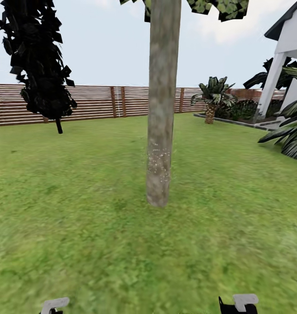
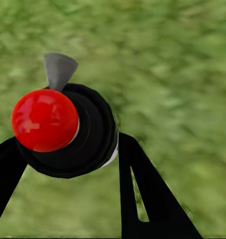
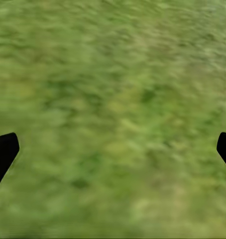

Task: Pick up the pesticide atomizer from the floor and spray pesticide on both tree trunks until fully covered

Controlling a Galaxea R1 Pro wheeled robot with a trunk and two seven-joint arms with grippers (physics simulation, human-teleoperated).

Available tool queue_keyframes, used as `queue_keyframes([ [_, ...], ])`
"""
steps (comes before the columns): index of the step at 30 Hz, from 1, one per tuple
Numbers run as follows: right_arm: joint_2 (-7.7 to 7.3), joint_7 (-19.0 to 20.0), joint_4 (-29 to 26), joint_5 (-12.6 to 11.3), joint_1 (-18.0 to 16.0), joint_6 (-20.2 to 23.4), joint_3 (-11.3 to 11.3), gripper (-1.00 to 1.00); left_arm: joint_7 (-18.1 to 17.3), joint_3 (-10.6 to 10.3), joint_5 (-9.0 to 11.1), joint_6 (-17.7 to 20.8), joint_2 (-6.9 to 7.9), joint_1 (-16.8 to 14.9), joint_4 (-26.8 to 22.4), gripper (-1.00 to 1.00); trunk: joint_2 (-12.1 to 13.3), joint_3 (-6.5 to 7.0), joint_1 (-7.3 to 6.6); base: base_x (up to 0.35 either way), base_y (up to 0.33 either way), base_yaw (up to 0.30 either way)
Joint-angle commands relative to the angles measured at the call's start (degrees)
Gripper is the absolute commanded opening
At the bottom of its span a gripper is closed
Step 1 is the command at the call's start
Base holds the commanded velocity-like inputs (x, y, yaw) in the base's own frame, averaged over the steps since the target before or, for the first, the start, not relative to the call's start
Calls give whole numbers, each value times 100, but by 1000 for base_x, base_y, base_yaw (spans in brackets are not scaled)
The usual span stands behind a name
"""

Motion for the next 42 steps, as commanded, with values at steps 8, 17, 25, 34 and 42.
queue_keyframes([
  [8, 2, 10, 3, 54, -5, -27, -48, 100, 66, -52, 30, -5, 3, -3, 0, -100, -2, 33, -3, -201, 243, 264],
  [17, 2, 10, 2, 54, -5, -27, -48, 100, 66, -52, 31, -4, 3, -3, -9, -100, -2, 75, -3, -202, 244, 262],
  [25, 2, 10, 2, 54, -5, -27, -48, 100, 66, -52, 30, -4, 2, -3, 0, -100, -2, 113, -3, -203, 244, 259],
  [34, 2, 10, -1, 54, -5, -27, -48, 100, 66, -52, 30, -4, 2, -3, 0, -100, -2, 156, -3, -221, 231, 257],
  [42, 2, 10, -2, 54, -5, -27, -48, 100, 66, -52, 30, -4, 2, -3, 0, -100, -2, 197, -3, -85, 72, 250],
])
